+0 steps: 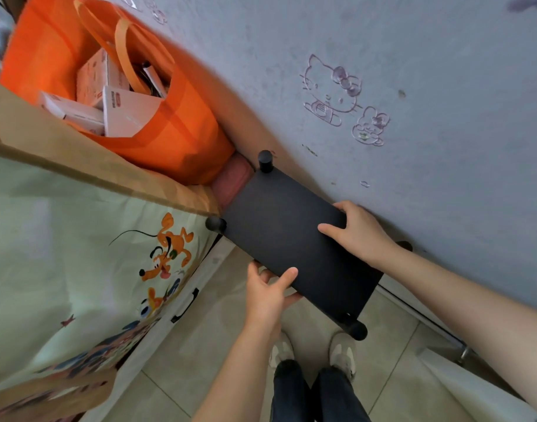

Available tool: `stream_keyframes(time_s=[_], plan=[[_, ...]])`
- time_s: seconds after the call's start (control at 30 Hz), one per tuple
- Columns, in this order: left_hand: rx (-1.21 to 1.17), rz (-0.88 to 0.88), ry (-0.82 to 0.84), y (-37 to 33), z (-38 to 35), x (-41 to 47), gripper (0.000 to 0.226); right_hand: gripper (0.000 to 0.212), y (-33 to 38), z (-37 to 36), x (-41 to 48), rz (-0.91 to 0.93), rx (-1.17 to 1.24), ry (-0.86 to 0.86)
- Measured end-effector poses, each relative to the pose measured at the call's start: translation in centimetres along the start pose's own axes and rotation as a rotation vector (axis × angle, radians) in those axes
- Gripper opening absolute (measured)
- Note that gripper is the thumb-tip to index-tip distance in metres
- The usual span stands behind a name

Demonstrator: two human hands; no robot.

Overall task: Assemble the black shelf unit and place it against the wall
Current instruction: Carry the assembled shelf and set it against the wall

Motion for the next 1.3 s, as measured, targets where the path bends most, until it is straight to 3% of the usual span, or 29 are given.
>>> stream_keyframes(time_s=[0.27,0.43,0.57,0.7,0.77,0.9,1.0,1.07,1.13,1.23,1.3], plan=[[-0.015,-0.020,-0.040,-1.9,0.3,1.2,0.053,0.055,2.3,0.0,1.6,0.066,-0.050,-0.050],[0.109,-0.008,-0.073,-1.9,0.1,1.3,0.049,0.055,2.6,0.7,0.4,0.125,-0.142,-0.057],[0.480,-0.062,-0.176,-3.2,0.4,1.3,0.048,0.045,2.1,2.7,-3.0,0.163,-0.095,-0.139],[0.949,-0.298,-0.299,-7.7,-0.5,-0.3,0.054,0.029,0.1,4.0,-7.2,0.207,-0.056,-0.232],[1.171,-0.453,-0.257,-9.8,-2.2,-1.1,0.043,0.024,-1.2,4.1,-8.8,0.194,-0.022,-0.266],[1.336,-0.733,-0.091,-13.0,-6.3,-0.7,0.026,0.014,-4.4,2.9,-9.6,0.020,0.091,-0.287],[1.302,-0.800,-0.132,-15.3,-7.3,1.4,0.041,0.023,-8.2,0.0,-9.0,-0.323,0.343,-0.128],[1.208,-0.748,-0.202,-16.6,-6.6,3.3,0.052,0.039,-9.0,-2.5,-8.9,-0.533,0.672,0.051],[1.136,-0.649,-0.251,-17.1,-5.8,5.4,0.059,0.046,-8.6,-3.5,-8.3,-0.618,0.942,0.136],[1.166,-0.456,-0.281,-16.5,-4.9,8.4,0.077,0.054,-8.3,-3.7,-7.0,-0.652,1.091,0.168],[1.199,-0.381,-0.272,-16.1,-4.8,9.6,0.085,0.048,-7.6,-4.0,-6.3,-0.640,1.116,0.231]])
Point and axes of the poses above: each hand's wrist, its own x-axis towards the middle knuckle, its own z-axis out of the back of the hand, y = z × x, the point moved 9 cm from there along x, towards the middle knuckle, and after that the axes turned 10 degrees about -x, right-handed, at the moved point
